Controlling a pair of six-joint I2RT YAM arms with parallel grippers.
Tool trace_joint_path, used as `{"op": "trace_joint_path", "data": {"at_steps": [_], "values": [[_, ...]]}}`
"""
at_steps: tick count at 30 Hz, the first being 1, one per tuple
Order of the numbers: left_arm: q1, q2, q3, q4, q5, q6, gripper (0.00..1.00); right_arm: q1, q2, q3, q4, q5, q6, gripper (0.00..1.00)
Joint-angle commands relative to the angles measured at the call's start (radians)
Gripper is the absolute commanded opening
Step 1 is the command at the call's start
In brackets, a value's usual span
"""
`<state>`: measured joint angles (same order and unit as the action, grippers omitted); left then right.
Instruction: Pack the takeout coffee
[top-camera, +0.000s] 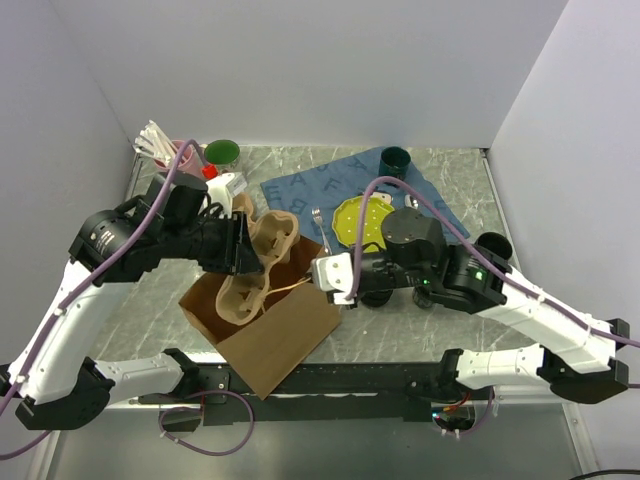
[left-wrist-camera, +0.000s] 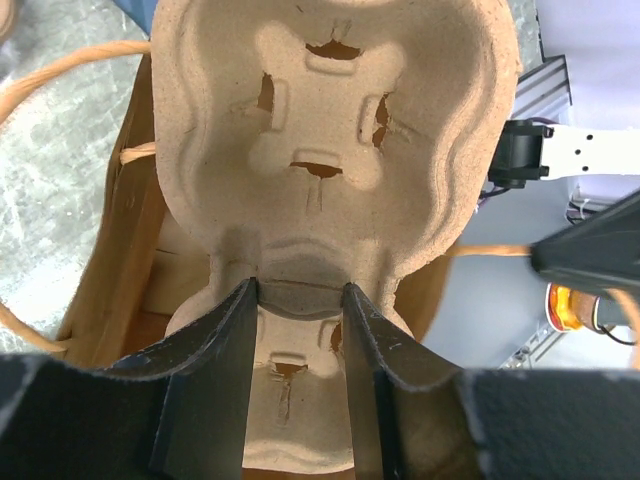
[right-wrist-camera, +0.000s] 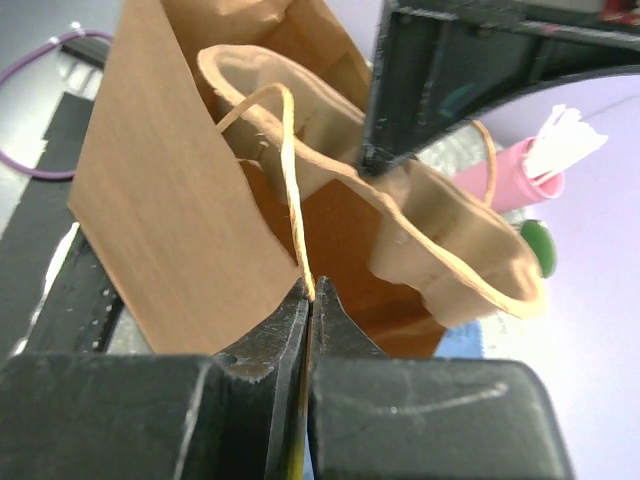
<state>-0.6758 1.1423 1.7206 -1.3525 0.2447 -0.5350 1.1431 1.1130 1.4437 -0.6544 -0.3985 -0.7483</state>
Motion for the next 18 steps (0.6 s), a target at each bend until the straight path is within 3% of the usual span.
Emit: {"op": "trace_joint_path", "data": {"at_steps": [1, 9, 18], "values": [[-0.004, -0.032, -0.016, -0.027, -0.013, 0.003, 0.08, 0.012, -0.065, -0.012, 0.053, 0.049, -0.005, 0.0], [-0.004, -0.067, -0.116, -0.025, 0.013, 0.009, 0.09, 0.014, -0.088, -0.014, 0.006, 0.069, -0.028, 0.0], [-0.05, 0.027, -0.036, -0.019, 0.028, -0.06, 0.06, 0.044, -0.113, -0.089, 0.082, 0.104, 0.024, 0.0]]}}
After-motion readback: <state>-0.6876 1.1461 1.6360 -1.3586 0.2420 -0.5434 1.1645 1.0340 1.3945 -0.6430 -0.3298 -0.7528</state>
